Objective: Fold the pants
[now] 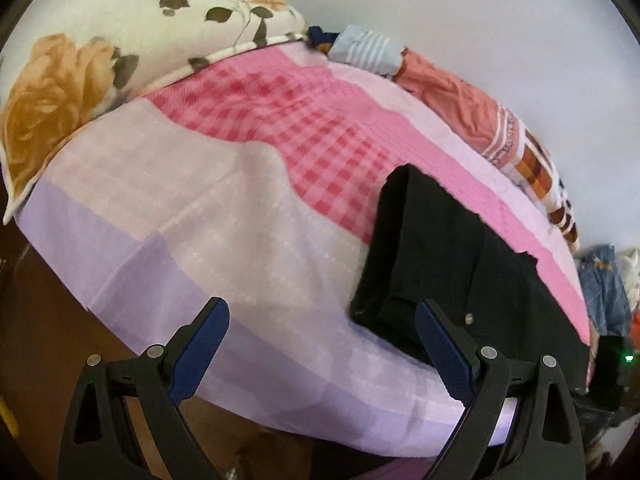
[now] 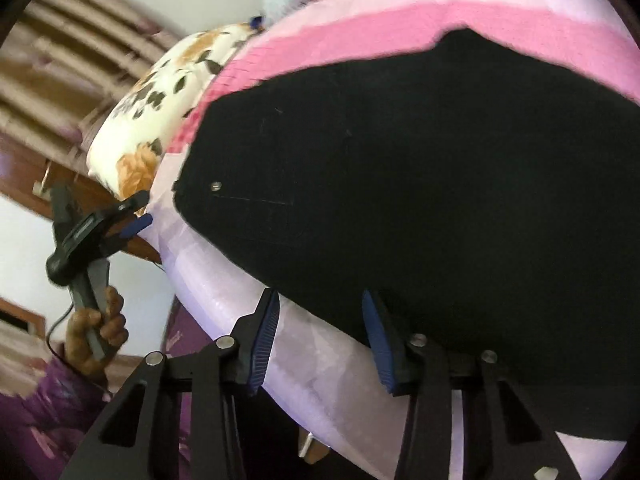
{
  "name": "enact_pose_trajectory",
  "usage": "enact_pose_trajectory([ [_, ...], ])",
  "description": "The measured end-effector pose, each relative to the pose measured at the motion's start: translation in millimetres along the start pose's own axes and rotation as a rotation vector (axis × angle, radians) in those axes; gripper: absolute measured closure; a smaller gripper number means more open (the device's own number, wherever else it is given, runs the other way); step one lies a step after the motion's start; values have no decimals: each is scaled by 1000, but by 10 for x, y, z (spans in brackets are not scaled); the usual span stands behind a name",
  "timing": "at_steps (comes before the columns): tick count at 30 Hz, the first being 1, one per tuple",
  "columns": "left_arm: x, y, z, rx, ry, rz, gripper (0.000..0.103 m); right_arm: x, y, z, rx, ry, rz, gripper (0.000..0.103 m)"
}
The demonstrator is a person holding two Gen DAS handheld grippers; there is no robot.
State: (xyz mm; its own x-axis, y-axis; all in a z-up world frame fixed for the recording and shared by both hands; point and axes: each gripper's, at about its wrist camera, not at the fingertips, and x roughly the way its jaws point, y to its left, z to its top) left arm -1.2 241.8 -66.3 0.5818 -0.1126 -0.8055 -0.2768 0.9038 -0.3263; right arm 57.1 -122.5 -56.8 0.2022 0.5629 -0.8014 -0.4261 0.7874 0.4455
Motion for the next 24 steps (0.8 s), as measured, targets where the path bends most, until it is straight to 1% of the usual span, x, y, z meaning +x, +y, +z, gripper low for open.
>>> enact_pose_trajectory([
  [1, 0, -10, 5, 4, -1, 8, 9, -15, 30, 18, -2, -3, 19, 61],
  [3, -17, -62, 27, 16, -7, 11, 9, -149, 65, 65, -31, -52, 11, 61],
  [5, -92, -244, 49, 64, -28, -10, 9, -401, -50, 157, -12, -138, 12, 61],
  [7, -145, -443, 63, 122, -48, -37, 9, -659, -301, 275, 56, -236, 5, 61],
  [9, -139, -715, 66, 203, -42, -87, 9, -843, -543, 371, 115, -289, -6, 61],
  [10, -97, -888, 59, 256, -36, -95, 9, -916, -669, 427, 138, -313, -17, 61],
  [11, -61, -997, 61, 288, -32, -102, 9, -1000, -811, 492, 158, -338, -27, 61],
  [12, -1, -1132, 59, 332, -29, -113, 9, -1047, -895, 547, 166, -346, -36, 61],
  [13, 62, -1246, 59, 370, -30, -110, 9, -1070, -949, 623, 164, -343, -46, 61],
  [15, 183, -1374, 48, 428, -47, -76, 9, -1074, -997, 774, 115, -328, -80, 61],
  [16, 308, -1415, 38, 456, -41, -41, 9, -1034, -994, 851, 80, -312, -114, 61],
  [17, 401, -1412, 36, 454, -20, -17, 9, -953, -989, 944, 43, -282, -138, 61],
  [18, 496, -1385, 40, 439, 7, -9, 9, -854, -987, 1031, 10, -251, -138, 61],
  [19, 601, -1320, 41, 409, 32, -20, 9, -749, -955, 1089, -9, -235, -139, 61],
  [21, 691, -1228, 26, 380, 41, -4, 9, -542, -971, 1240, -70, -180, -158, 61],
  [22, 733, -1188, 27, 369, 43, 20, 9, -466, -978, 1280, -85, -164, -157, 61],
  [23, 760, -1150, 28, 355, 54, 13, 9, -367, -978, 1350, -106, -141, -153, 61],
  [24, 779, -1111, 27, 340, 61, 0, 9, -277, -988, 1423, -124, -121, -173, 61],
])
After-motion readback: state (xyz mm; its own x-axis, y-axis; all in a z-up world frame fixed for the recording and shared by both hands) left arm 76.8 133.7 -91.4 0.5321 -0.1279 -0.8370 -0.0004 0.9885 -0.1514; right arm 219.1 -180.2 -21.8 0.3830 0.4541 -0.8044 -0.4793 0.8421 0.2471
